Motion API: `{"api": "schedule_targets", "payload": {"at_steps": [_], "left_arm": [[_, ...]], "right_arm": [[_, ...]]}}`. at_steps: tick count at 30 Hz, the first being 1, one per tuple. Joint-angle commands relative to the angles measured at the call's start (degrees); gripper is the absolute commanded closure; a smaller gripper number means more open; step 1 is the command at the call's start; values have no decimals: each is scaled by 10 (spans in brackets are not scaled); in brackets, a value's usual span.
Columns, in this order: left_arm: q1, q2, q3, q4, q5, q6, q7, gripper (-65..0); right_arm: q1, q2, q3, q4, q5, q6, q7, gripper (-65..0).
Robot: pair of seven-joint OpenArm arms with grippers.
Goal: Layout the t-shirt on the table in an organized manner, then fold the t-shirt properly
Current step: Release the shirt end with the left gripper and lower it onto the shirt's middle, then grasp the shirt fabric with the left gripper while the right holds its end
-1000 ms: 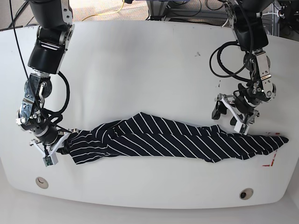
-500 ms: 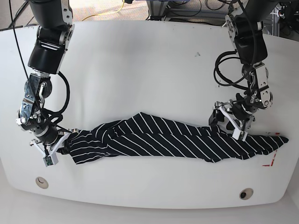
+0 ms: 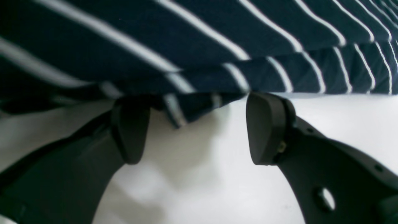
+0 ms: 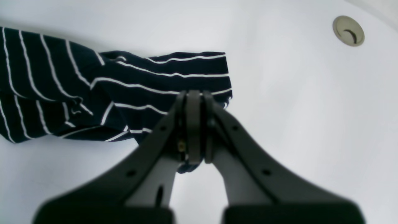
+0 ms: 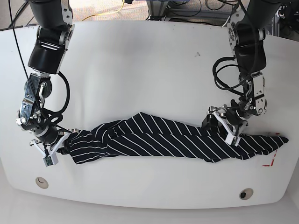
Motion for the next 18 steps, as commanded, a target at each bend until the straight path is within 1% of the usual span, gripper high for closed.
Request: {"api": "schedule_targets", "payload": {"at_steps": [1,6,8,18], "left_arm": [[-10,-1,14,8,-7,-4,-1,-439],[-10,4,18,7,-8,-4,-1,-438],[-10,11,17,8,-8,-4,-1,-418],[-10,11,16,8,-8,-4,-1,-224]], "right_arm": [[17,9,2,12,5,1,13,0],[17,9,2,12,5,1,13,0],[18,9,2,12,5,1,13,0],[18,9,2,12,5,1,13,0]]}}
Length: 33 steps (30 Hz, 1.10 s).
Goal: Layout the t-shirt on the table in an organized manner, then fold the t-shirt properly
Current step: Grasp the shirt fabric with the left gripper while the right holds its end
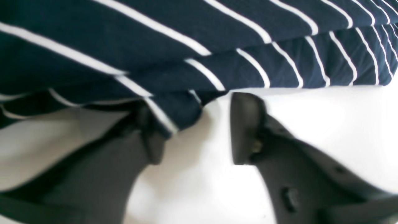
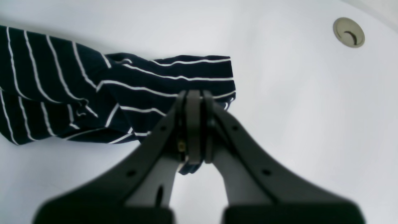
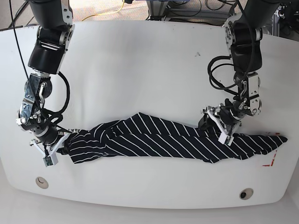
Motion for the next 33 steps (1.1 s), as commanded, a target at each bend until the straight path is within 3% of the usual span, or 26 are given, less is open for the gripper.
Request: {"api": "schedule_targets", "payload": {"at_steps": [1,9,33], "left_arm": [[-12,-2,0,7,-5,-3,-1,-204],[-13,-2,0,7,-4,-3,-1,0],[-13,-4,-2,7,-5,-3,-1,0]], "right_arm": [[17,10,2,12,6,1,13,0],[17,10,2,12,6,1,13,0],[17,3,2,13,6,1,13,0]]}}
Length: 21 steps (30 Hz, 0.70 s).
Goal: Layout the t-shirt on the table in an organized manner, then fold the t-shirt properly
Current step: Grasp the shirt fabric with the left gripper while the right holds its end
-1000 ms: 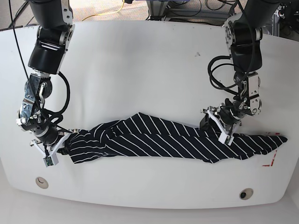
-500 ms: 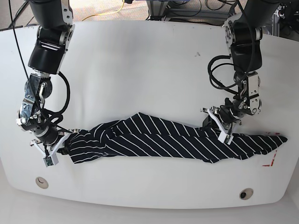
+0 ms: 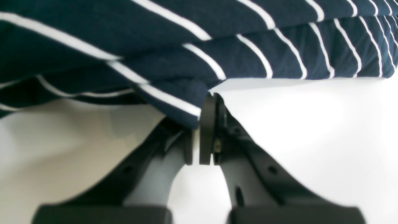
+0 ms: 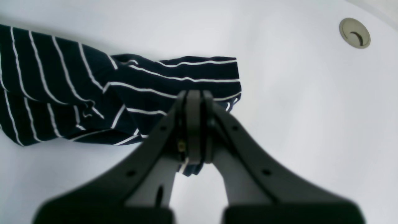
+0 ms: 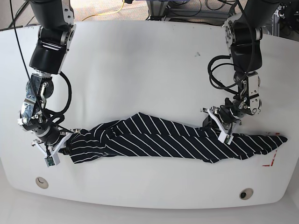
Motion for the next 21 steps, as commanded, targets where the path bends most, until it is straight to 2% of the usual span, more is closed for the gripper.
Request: {"api": "schedule_targets", "payload": {"at_steps": [1,4,8,10,21], "left_arm": [[-14,-4,-6,7,-7,-3,-7,0],[-14,-3,-22,6,-7,-3,-7,-4],[-14,-2,-47,7,-7,-3,-7,-117],[-13,-2,-54,7,-7,-3,-7,-144],[-15,-1,-56,6,-7,-3,-7,-138]], "right_arm": [[16,9,2,13,5,1,13,0],[16,9,2,13,5,1,13,0],[16,9,2,13,5,1,13,0],[16,9,2,13,5,1,13,0],[16,9,2,13,5,1,13,0]]}}
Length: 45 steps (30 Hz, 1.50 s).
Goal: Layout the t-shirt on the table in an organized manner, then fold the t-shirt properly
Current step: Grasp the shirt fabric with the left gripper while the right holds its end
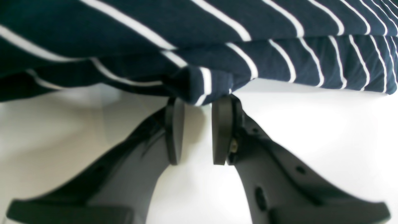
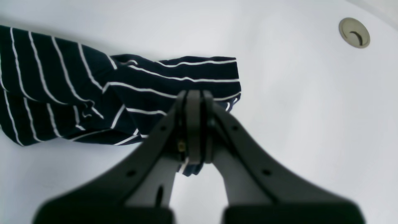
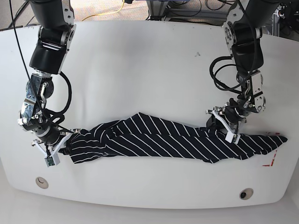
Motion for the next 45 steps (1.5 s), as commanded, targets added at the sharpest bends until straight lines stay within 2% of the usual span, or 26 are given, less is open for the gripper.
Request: {"api": "schedule_targets", "payload": {"at_steps": [1,13,19,21,27,38,45], "left_arm": [[-16,-3,0,6,-9,-3,-11,-138],[-19,5,1,6,-8,-3,-9,-147],[-19,5,1,10,-9,-3,15,-289],[-19,5,-1,10,-9,-3,14,-314],[-19,5,-2,10,-10,-3,12,-282],[-20,4,-1,10,-53,-3,13,-281],[-26,5,0,11,-57,-3,15,-281]], "right_arm": [[17,9,2,13,5,1,13,0],[17,9,2,13,5,1,13,0],[18,9,2,13,5,1,13,0],[18,9,2,13,5,1,13,0],[18,9,2,13,5,1,13,0],[18,9,2,13,5,1,13,0],[18,9,2,13,5,1,13,0]]}}
